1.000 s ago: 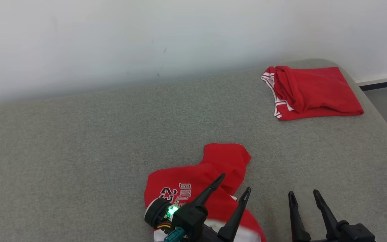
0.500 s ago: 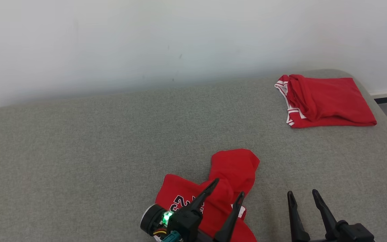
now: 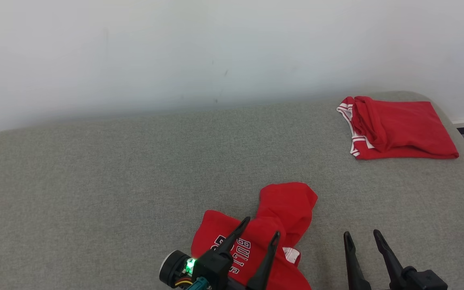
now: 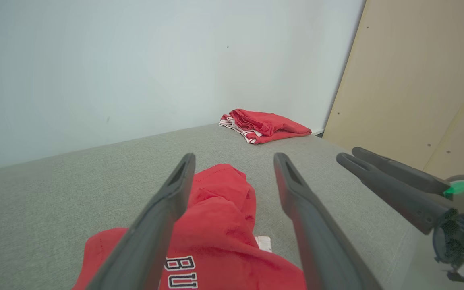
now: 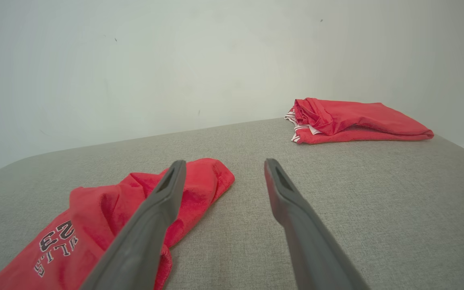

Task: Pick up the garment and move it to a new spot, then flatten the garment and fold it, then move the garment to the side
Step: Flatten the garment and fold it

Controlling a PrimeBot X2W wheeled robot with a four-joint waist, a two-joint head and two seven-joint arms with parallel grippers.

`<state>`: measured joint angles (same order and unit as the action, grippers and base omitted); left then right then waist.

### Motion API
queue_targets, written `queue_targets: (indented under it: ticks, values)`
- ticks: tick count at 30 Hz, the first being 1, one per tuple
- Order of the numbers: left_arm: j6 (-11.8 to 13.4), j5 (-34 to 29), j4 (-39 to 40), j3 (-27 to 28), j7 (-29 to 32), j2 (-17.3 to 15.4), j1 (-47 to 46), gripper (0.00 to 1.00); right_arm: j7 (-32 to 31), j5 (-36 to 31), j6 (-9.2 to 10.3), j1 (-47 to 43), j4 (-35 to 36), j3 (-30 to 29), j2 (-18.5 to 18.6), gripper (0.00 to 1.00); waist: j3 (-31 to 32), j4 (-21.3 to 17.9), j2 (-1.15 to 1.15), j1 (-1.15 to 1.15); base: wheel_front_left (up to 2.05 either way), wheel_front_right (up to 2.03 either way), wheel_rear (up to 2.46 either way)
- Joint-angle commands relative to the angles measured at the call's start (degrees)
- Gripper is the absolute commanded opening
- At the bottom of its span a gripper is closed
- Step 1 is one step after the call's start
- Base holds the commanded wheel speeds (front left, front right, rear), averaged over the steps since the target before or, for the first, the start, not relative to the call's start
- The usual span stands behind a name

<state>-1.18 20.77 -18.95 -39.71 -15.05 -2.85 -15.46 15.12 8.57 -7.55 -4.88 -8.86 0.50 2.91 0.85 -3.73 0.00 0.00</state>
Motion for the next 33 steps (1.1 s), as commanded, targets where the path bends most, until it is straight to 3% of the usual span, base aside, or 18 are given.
queue_targets:
  ticks: [1,14,33]
  values:
    - [0.1,-0.4,-0.1,0.3,-0.2,-0.1,0.5,1.00,0.0,0.2,0.15,-0.5,0.1,0.1,-0.1,1.00,0.0,0.1,0.00,0.00,0.00,0.00,0.00]
    - [1.2,-2.8,-1.6,5.4,-0.2,-0.1,1.5,1.00,0.0,-0.1,0.15,-0.8,0.3,0.1,-0.1,1.00,0.0,0.6,0.00,0.00,0.00,0.00,0.00]
    - [1.2,-10.1,-0.9,24.0,-0.2,-0.6,6.9,1.00,0.0,0.3,0.15,-0.6,0.6,-1.2,-0.1,1.00,-0.5,1.2,0.00,0.00,0.00,0.00,0.00]
